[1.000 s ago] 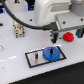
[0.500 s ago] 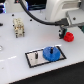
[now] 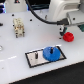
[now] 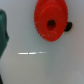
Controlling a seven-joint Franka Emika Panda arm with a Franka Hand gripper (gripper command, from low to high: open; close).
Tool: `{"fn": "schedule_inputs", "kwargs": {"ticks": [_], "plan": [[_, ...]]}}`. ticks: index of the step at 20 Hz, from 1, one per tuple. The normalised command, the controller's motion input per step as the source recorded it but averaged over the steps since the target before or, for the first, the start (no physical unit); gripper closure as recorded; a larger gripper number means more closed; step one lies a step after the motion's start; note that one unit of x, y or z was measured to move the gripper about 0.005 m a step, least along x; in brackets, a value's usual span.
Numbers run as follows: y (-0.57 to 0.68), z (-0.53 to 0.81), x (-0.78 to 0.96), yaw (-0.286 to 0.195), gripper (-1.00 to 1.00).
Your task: Insert the blue gear onto the right peg, followed by the red gear
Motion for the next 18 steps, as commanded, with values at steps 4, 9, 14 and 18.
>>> {"fn": "schedule_inputs", "kwargs": {"ticks": [4, 9, 14, 18], "plan": [[0.0, -0.31, -0.12, 0.0, -1.0], [0.02, -0.22, -0.25, 0.0, -1.0], [0.0, -0.07, -0.41, 0.0, 1.0], [0.0, -0.06, -0.39, 0.0, 1.0]]}}
